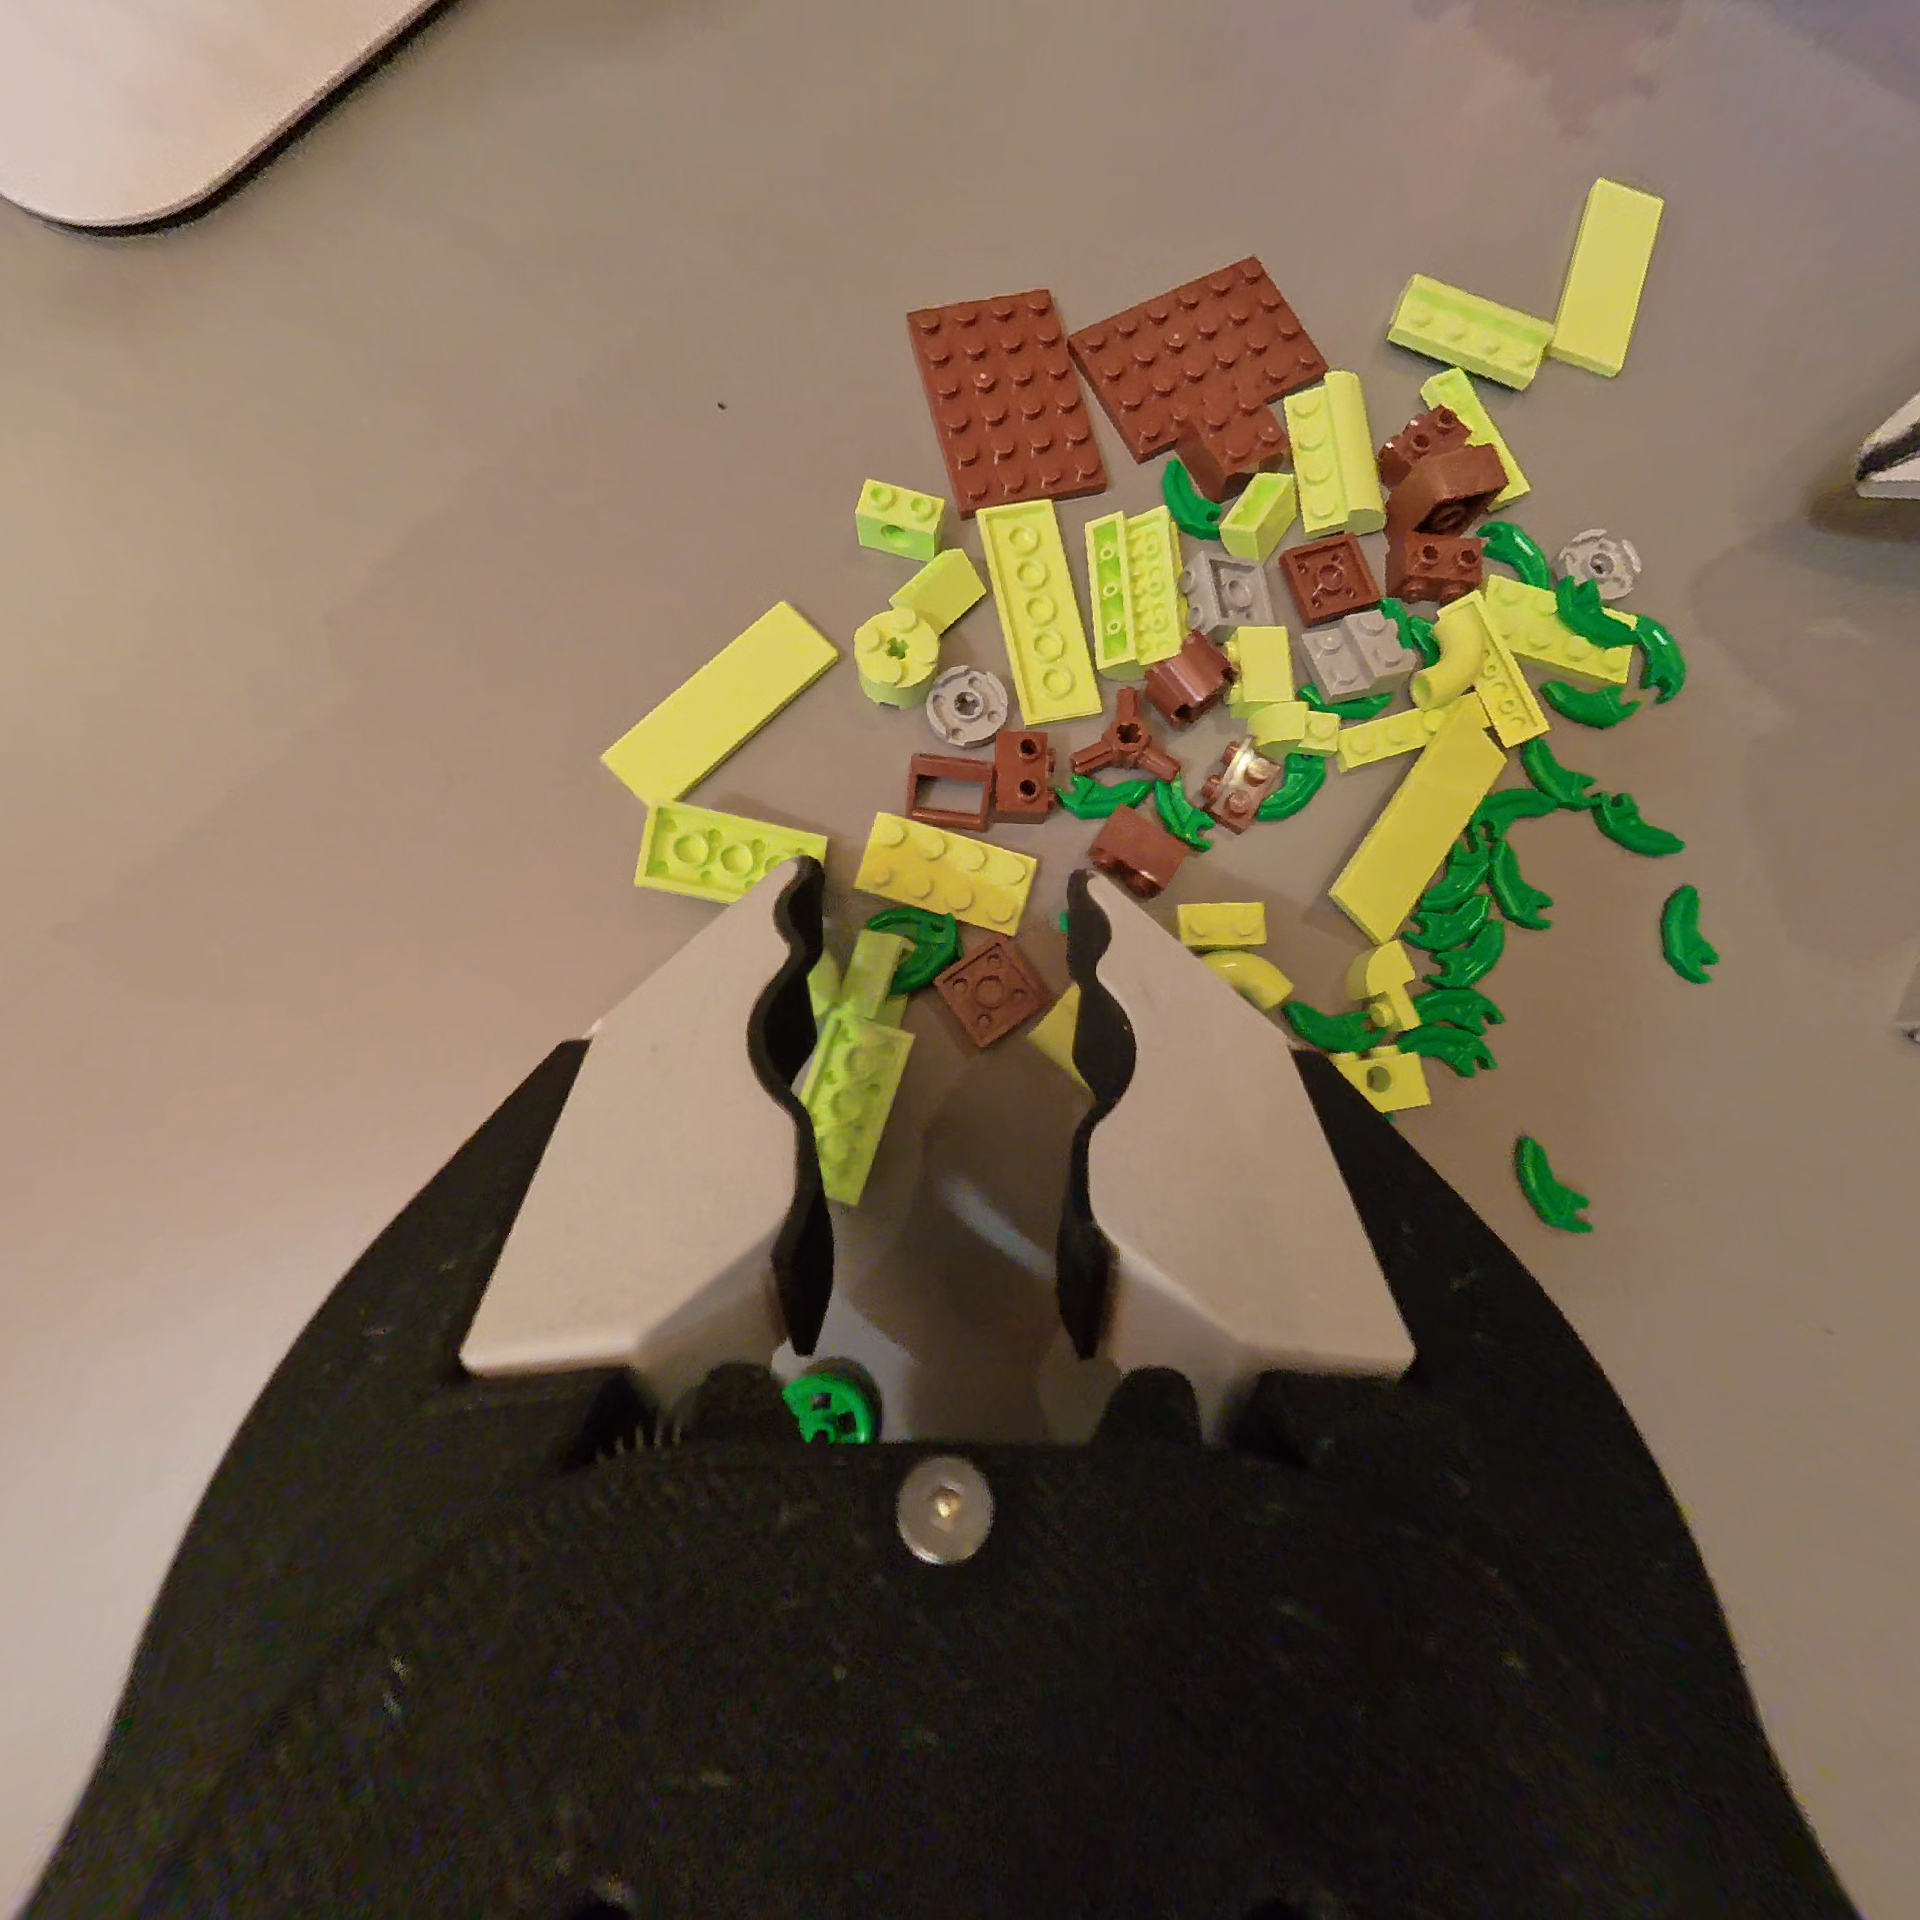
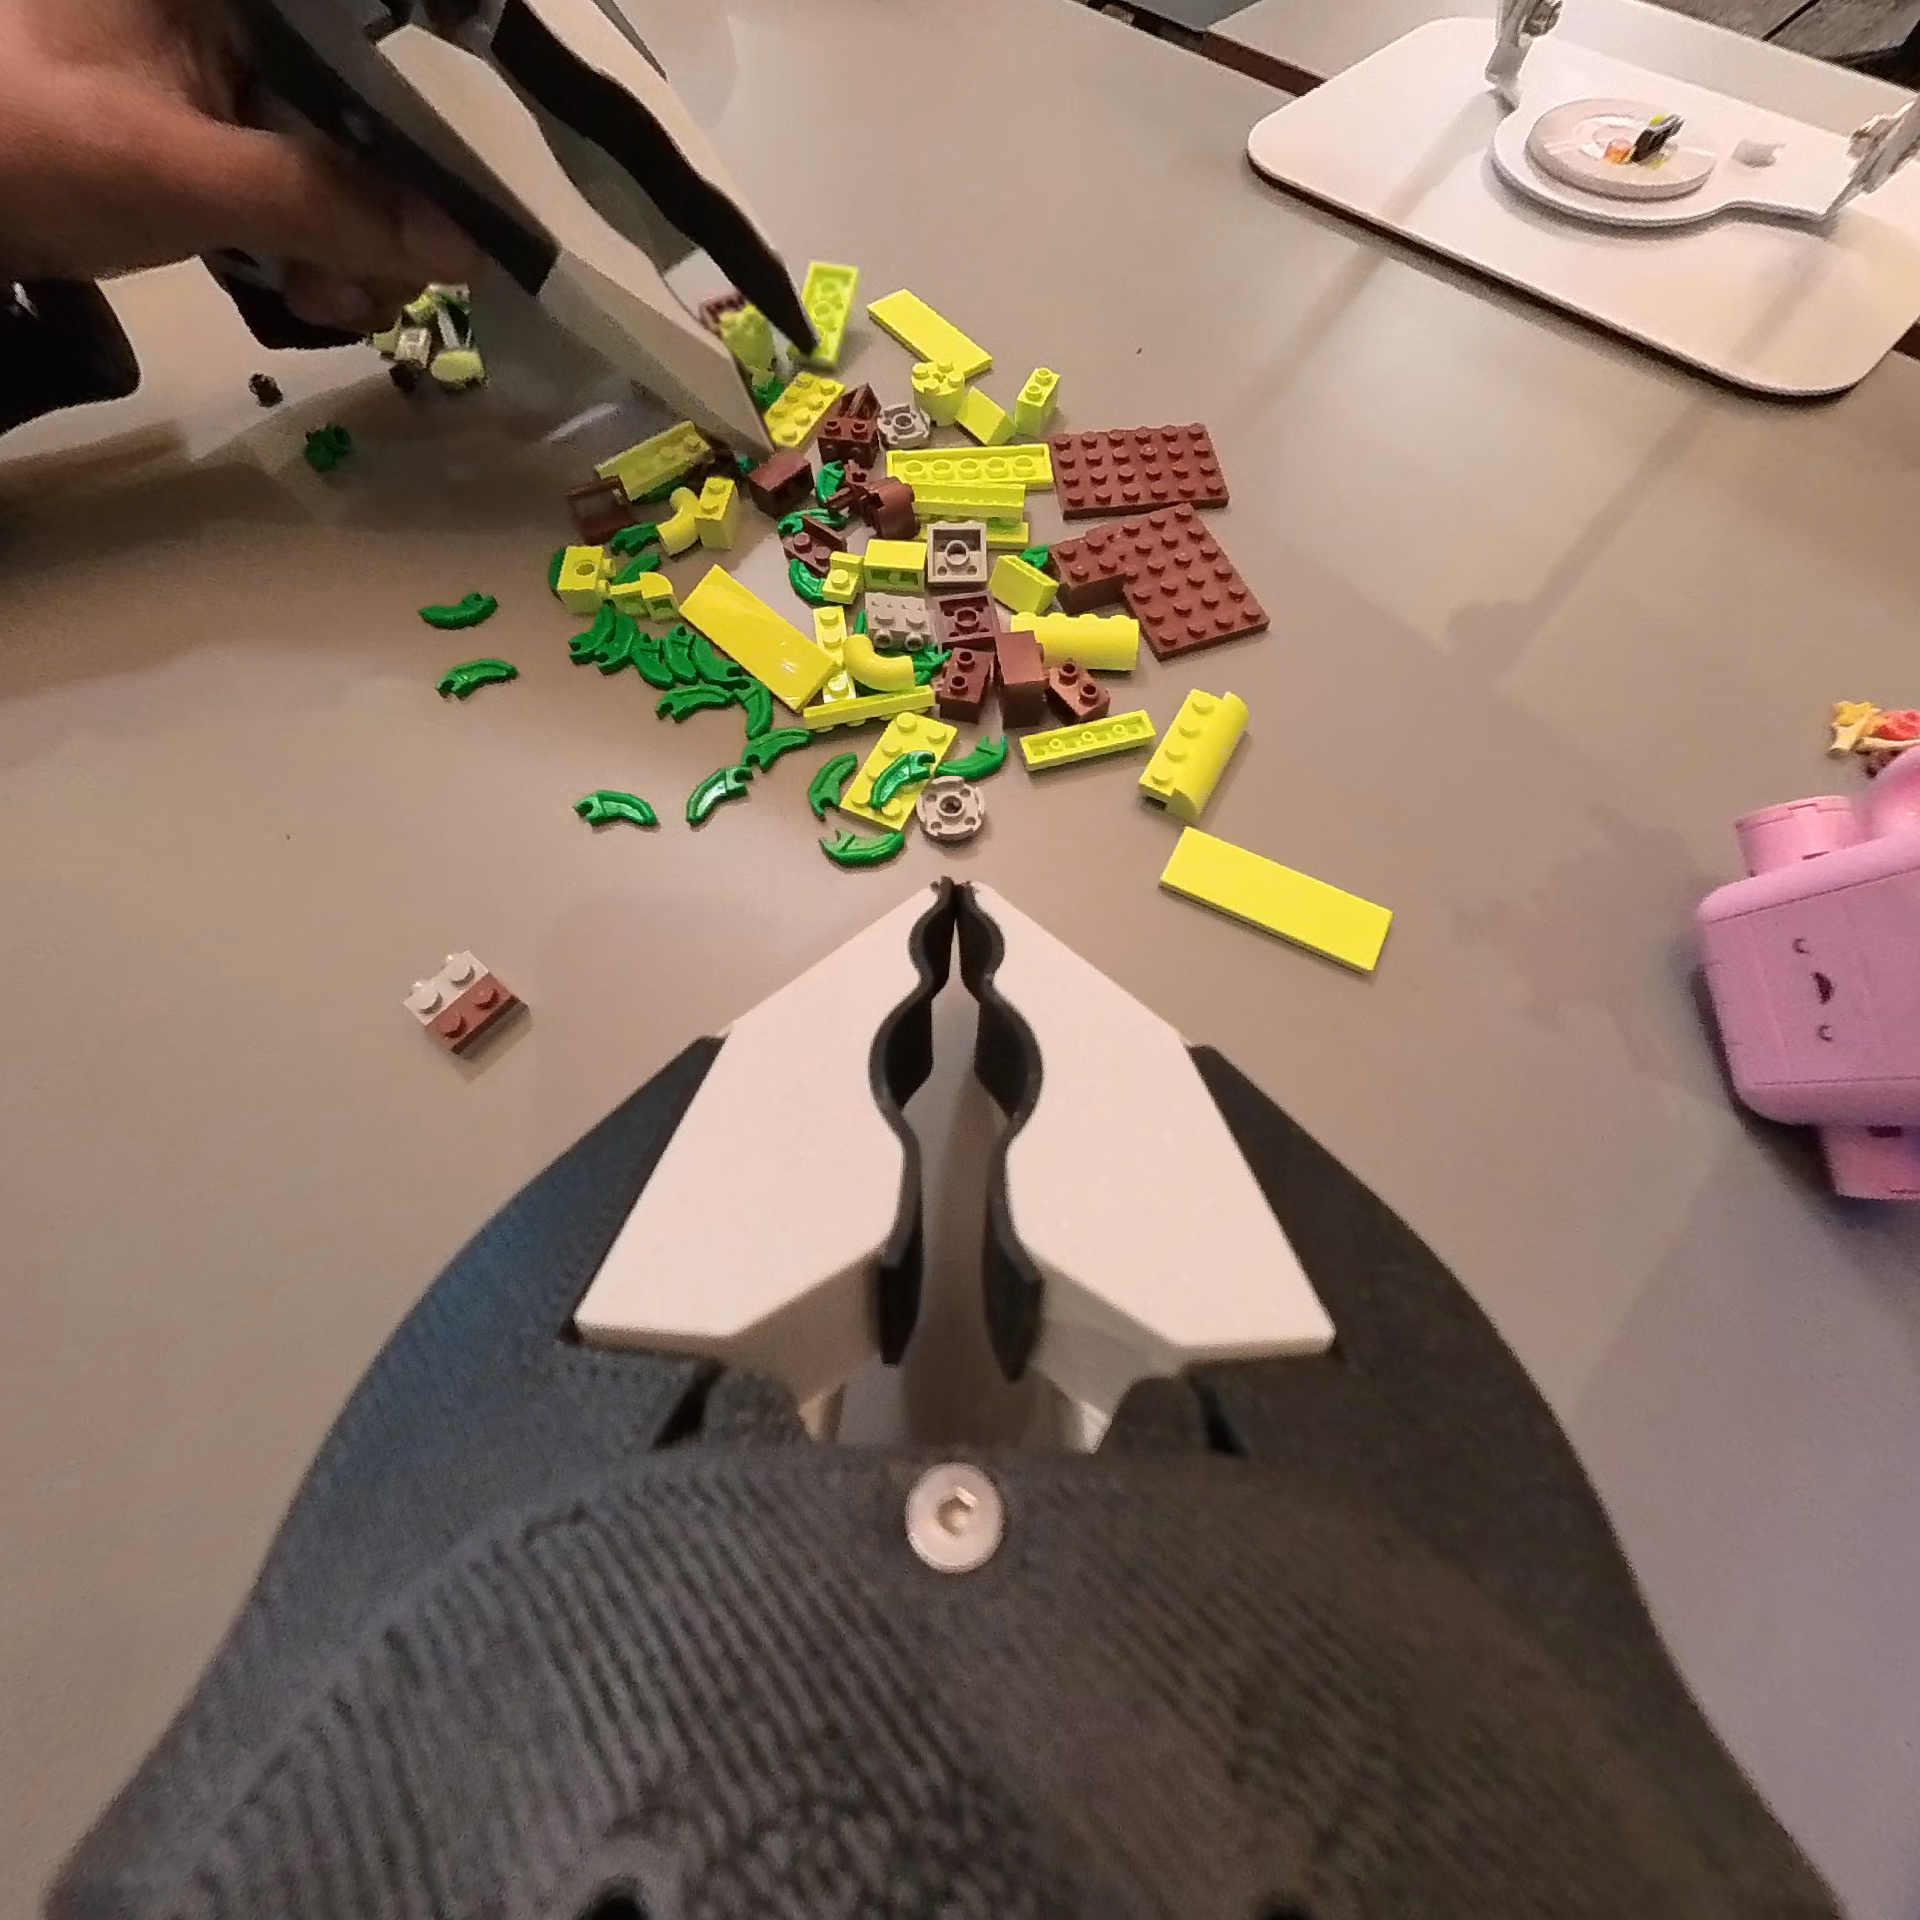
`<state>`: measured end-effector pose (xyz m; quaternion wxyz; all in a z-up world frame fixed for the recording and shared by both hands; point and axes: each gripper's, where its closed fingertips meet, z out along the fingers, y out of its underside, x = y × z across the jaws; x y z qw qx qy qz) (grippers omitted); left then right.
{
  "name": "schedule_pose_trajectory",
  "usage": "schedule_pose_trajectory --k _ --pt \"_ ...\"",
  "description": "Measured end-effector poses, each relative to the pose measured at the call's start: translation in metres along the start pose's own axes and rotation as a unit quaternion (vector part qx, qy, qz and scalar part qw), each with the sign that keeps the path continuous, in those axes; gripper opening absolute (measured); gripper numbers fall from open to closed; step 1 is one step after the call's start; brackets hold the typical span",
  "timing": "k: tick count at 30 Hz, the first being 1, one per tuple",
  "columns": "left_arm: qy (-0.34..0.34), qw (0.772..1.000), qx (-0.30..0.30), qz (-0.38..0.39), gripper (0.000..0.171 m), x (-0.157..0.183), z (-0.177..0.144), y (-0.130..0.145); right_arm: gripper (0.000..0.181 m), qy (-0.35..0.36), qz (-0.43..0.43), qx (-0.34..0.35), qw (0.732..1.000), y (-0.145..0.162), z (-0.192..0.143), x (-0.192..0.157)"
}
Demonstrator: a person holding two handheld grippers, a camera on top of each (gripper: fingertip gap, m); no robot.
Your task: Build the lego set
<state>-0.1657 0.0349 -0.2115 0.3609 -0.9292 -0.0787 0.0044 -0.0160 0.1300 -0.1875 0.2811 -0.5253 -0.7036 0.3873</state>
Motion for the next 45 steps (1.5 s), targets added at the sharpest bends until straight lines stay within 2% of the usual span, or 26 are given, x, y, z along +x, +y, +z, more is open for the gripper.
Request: schedule_pose_trajectory --k 5,9,20,23,27,32,34,38,42,45 --pt "-0.014 0.999 0.015 -0.032 0.054 -0.012 -0.004 -0.001 0.000 0.000 -0.003 -0.002 1.000 0.000 0.000 -0.001" --pt "-0.010 0.998 0.041 -0.039 0.055 -0.012 -0.010 -0.009 0.000 -0.001 -0.004 -0.003 1.000 0.001 0.001 -0.001" --pt "0.004 0.996 0.067 -0.055 0.055 -0.015 -0.020 -0.011 0.000 -0.004 -0.005 -0.011 1.000 0.003 0.002 -0.002" --pt "0.026 0.996 0.075 -0.050 0.054 -0.009 -0.021 -0.013 0.000 -0.005 -0.006 -0.014 1.000 0.003 0.003 -0.003" --pt "0.087 0.992 0.086 -0.031 0.054 0.014 -0.020 -0.020 0.000 -0.004 -0.008 -0.019 1.000 0.005 0.004 -0.003" --pt "0.051 0.998 0.028 0.008 0.050 0.007 -0.005 -0.006 0.000 -0.004 -0.011 -0.024 1.000 0.006 0.005 -0.004" --pt "0.045 0.999 0.022 0.002 0.044 0.004 -0.003 -0.004 0.000 -0.003 -0.013 -0.025 1.000 0.006 0.005 -0.004" --pt "0.055 0.998 0.006 -0.018 0.043 0.004 0.000 -0.001 0.000 -0.002 -0.017 -0.029 0.999 0.007 0.006 -0.004" --pt "0.036 0.999 0.000 -0.009 0.040 0.001 0.002 0.001 0.000 0.000 -0.021 -0.033 0.999 0.008 0.007 -0.005" --pt "0.022 1.000 -0.003 0.009 0.031 0.001 0.002 0.001 0.000 -0.001 -0.022 -0.033 0.999 0.008 0.007 -0.005"
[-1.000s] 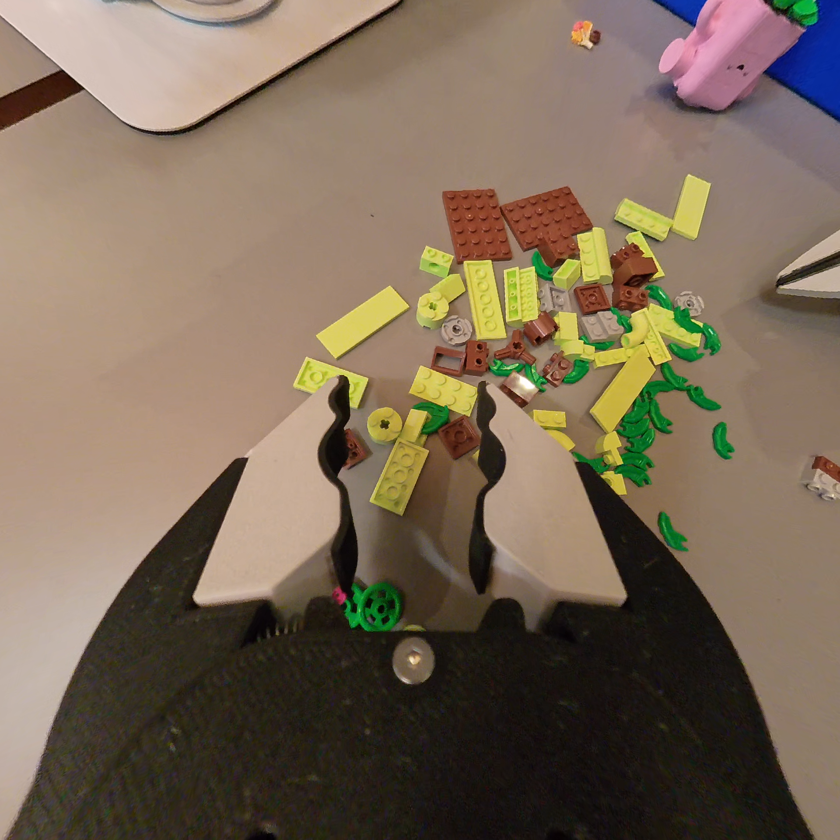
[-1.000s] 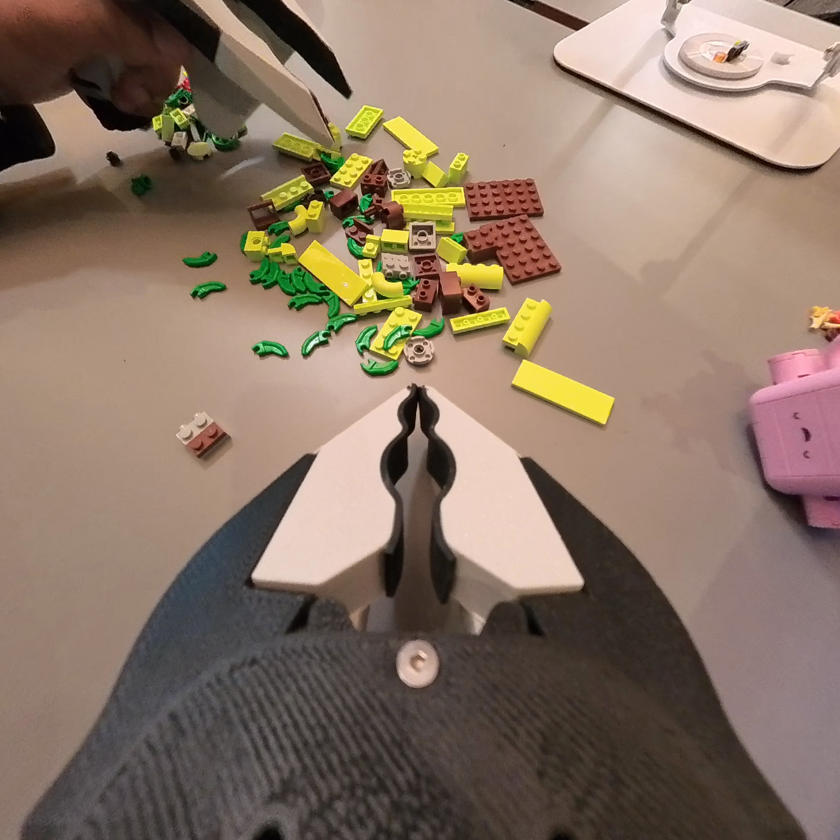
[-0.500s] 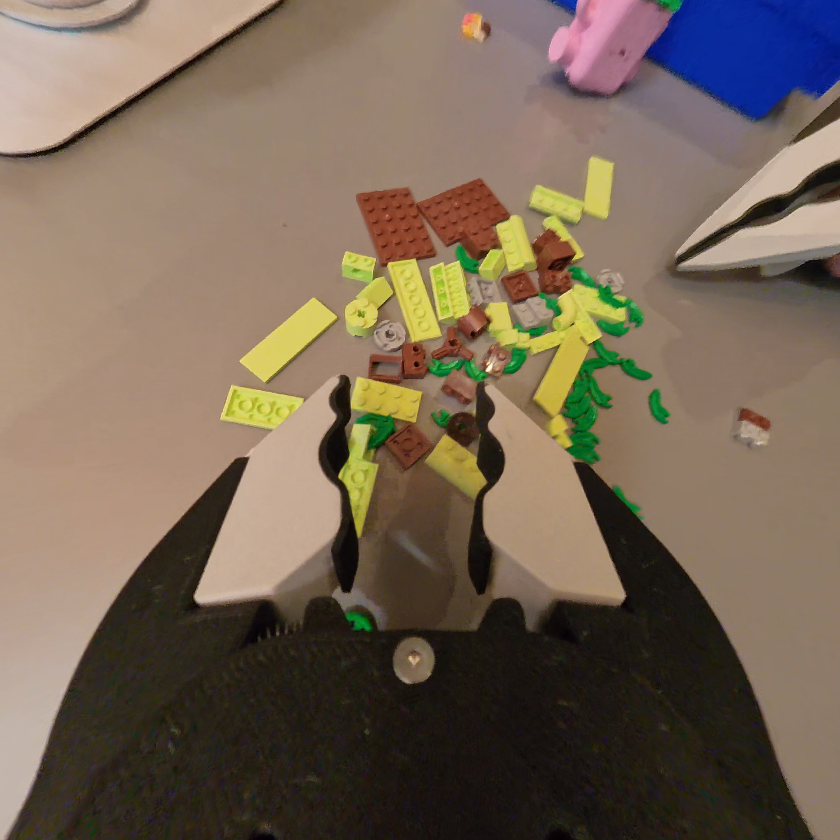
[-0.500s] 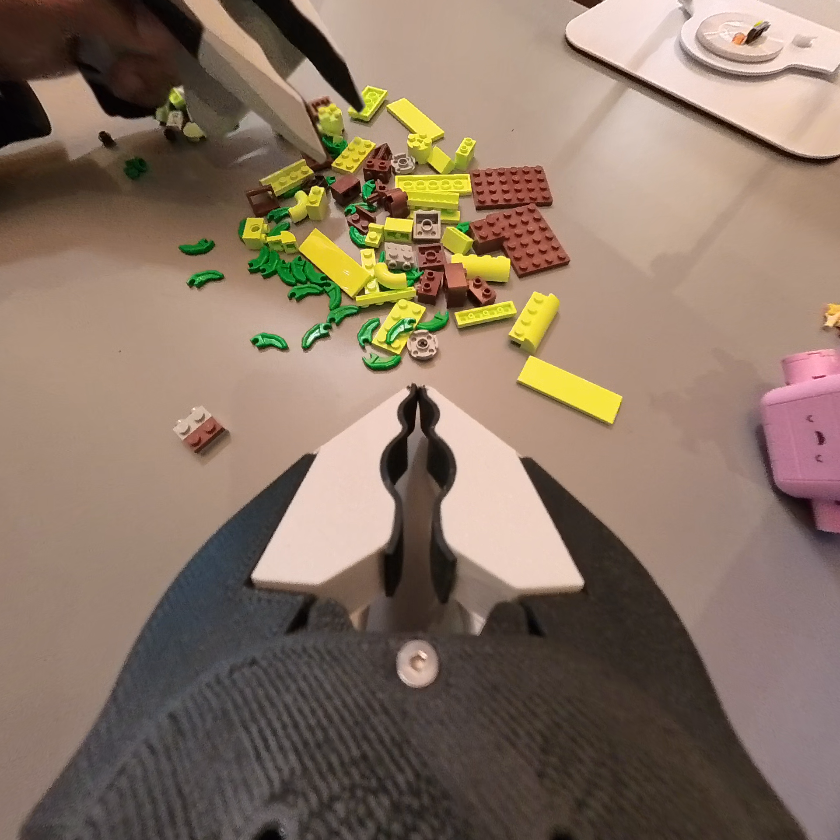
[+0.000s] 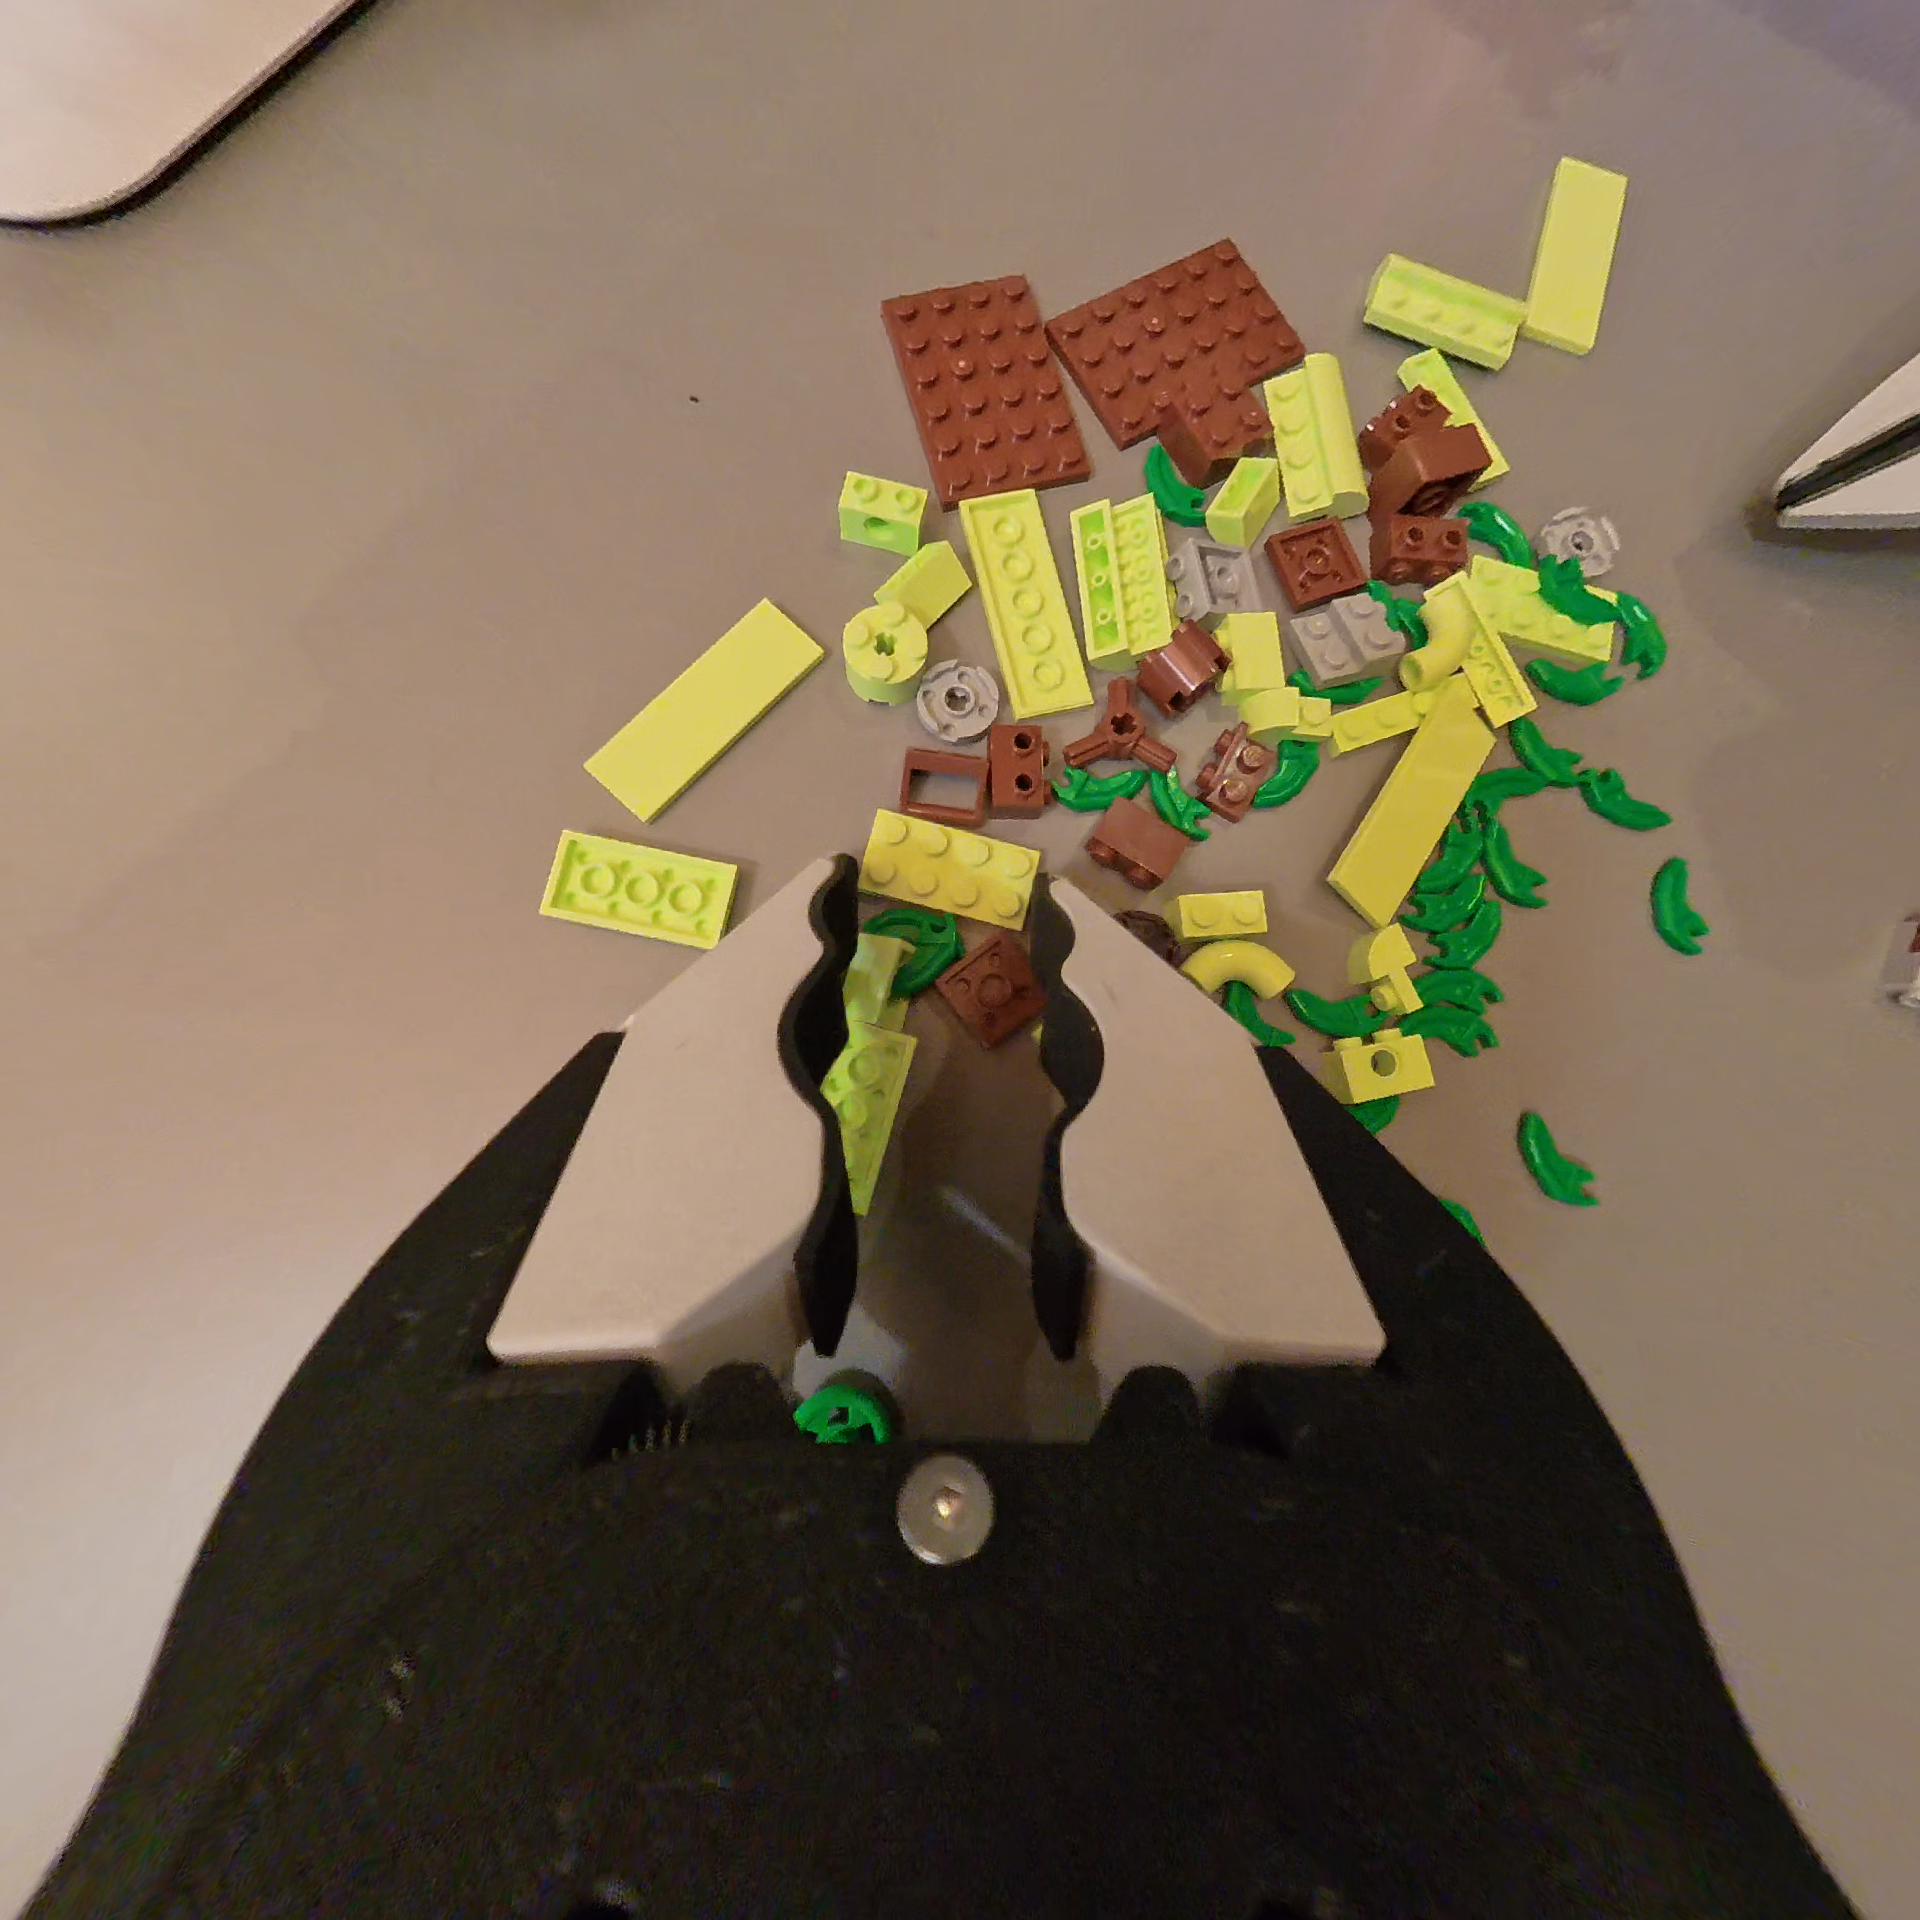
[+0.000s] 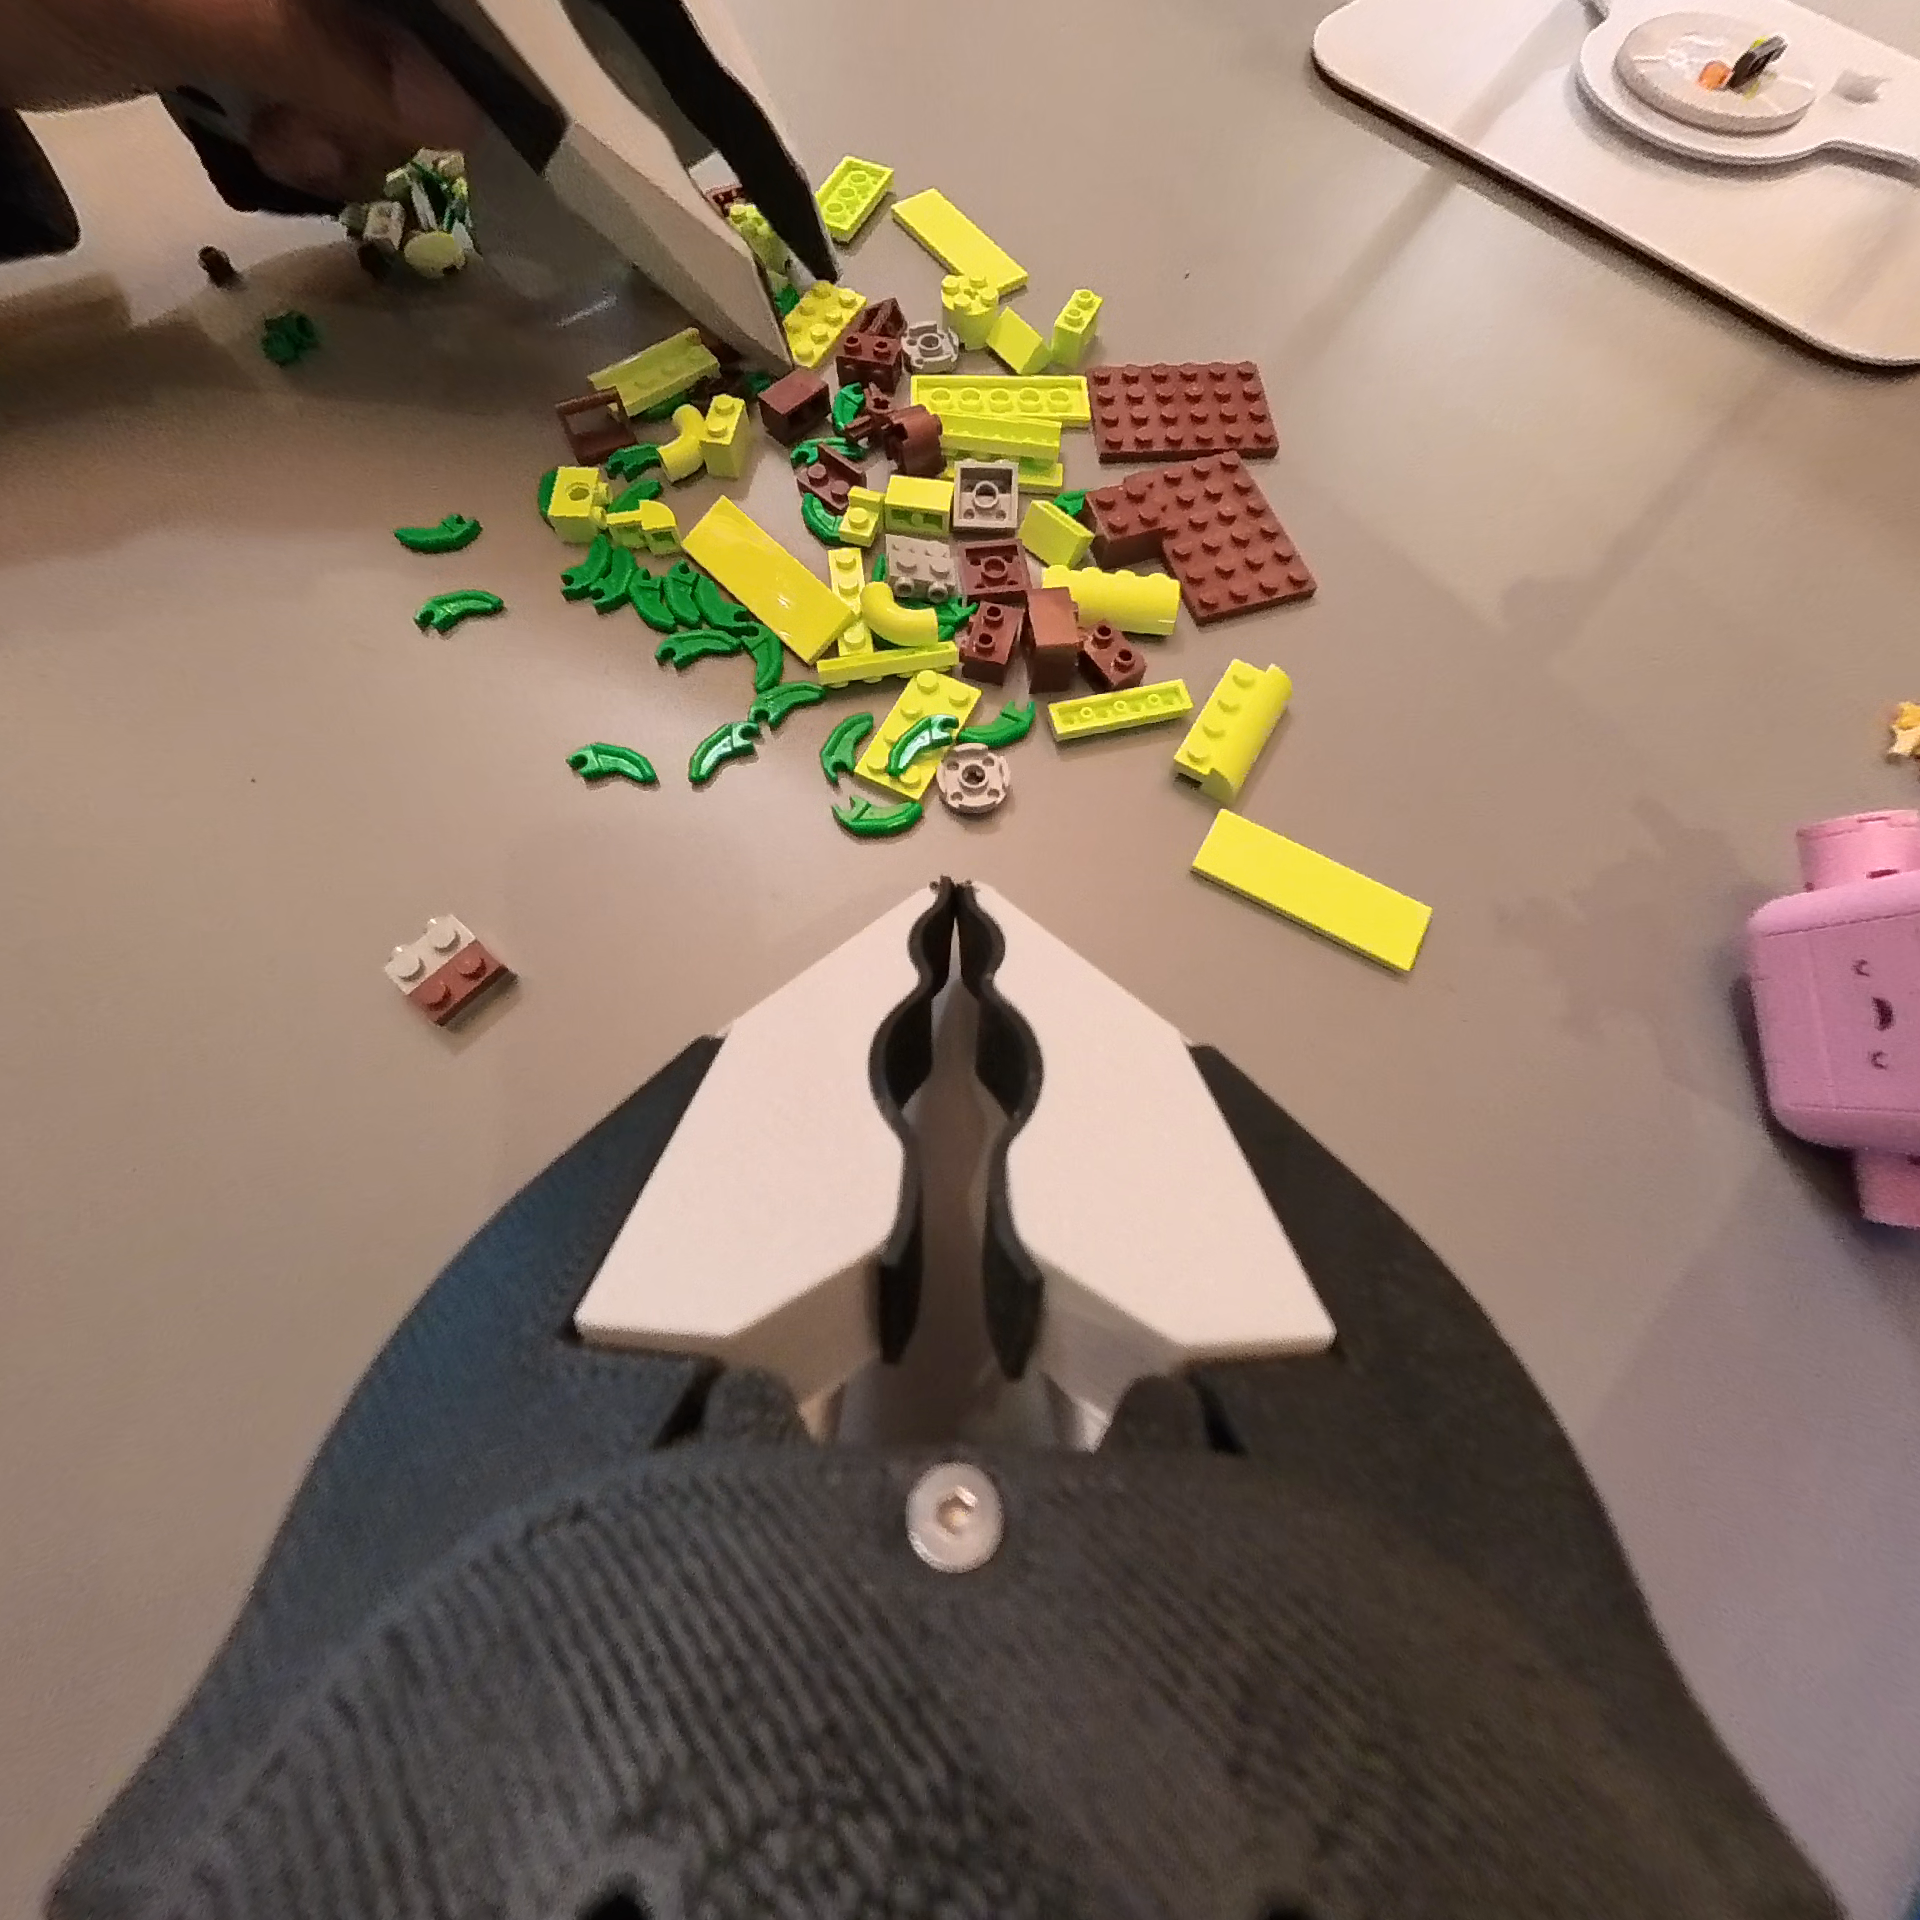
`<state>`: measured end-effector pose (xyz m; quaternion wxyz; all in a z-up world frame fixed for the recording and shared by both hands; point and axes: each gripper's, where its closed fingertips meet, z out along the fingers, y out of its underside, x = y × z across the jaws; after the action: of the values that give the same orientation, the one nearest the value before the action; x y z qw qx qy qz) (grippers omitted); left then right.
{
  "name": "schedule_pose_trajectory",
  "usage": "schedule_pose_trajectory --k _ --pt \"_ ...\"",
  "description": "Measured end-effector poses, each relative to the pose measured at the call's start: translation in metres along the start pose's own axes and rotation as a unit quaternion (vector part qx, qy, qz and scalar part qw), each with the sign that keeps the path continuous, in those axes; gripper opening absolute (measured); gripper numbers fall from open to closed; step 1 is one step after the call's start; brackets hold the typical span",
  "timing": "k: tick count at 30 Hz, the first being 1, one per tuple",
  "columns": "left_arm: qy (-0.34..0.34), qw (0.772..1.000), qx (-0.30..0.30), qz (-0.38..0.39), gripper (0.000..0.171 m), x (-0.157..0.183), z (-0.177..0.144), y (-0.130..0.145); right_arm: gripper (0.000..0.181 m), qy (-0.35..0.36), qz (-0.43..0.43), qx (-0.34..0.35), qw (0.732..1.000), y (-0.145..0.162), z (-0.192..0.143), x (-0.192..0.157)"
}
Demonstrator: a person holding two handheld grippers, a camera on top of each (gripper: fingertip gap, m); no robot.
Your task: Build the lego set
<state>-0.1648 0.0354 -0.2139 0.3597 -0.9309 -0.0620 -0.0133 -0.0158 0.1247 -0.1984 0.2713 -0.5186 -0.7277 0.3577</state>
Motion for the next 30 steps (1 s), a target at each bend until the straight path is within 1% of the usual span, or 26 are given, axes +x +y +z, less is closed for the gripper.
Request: schedule_pose_trajectory --k 4,6,8,11,14,15,17,19,20,22,24,27,30 --pt "-0.007 1.000 0.004 0.022 0.031 0.005 -0.002 -0.003 0.000 0.000 0.000 0.001 1.000 0.000 0.000 0.000" --pt "-0.003 1.000 0.019 0.023 0.031 0.012 -0.009 -0.014 0.000 0.000 -0.001 0.002 1.000 -0.001 0.000 0.000" --pt "-0.010 0.998 0.044 0.036 0.031 0.021 -0.021 -0.030 0.000 0.000 -0.001 0.003 1.000 -0.001 -0.001 0.000" --pt "-0.001 0.994 0.082 0.066 0.031 0.051 -0.038 -0.056 0.000 -0.001 0.002 0.005 1.000 -0.001 -0.001 0.000" --pt "0.052 0.989 0.108 0.087 0.031 0.102 -0.039 -0.071 0.000 -0.001 0.013 0.023 1.000 -0.005 -0.005 0.003" --pt "0.077 0.987 0.108 0.092 0.031 0.122 -0.035 -0.072 0.000 0.000 0.021 0.043 0.999 -0.010 -0.009 0.005" --pt "0.116 0.983 0.093 0.103 0.031 0.159 -0.020 -0.066 0.000 0.016 0.042 0.111 0.993 -0.024 -0.026 0.014" --pt "0.129 0.982 0.070 0.120 0.031 0.187 -0.001 -0.054 0.000 0.036 0.057 0.171 0.983 -0.035 -0.043 0.024" --pt "0.126 0.982 0.058 0.128 0.031 0.196 0.008 -0.048 0.000 0.046 0.060 0.188 0.979 -0.037 -0.049 0.028" --pt "0.129 0.982 0.037 0.134 0.031 0.211 0.023 -0.036 0.000 0.052 0.064 0.198 0.977 -0.038 -0.052 0.032" --pt "0.131 0.983 0.022 0.126 0.031 0.219 0.033 -0.029 0.000 0.045 0.063 0.187 0.979 -0.036 -0.049 0.030" --pt "0.122 0.986 0.009 0.114 0.031 0.221 0.041 -0.024 0.000 0.052 0.046 0.174 0.982 -0.034 -0.045 0.027" --pt "0.121 0.987 0.012 0.106 0.032 0.218 0.040 -0.025 0.000 0.058 0.036 0.167 0.984 -0.033 -0.043 0.026"
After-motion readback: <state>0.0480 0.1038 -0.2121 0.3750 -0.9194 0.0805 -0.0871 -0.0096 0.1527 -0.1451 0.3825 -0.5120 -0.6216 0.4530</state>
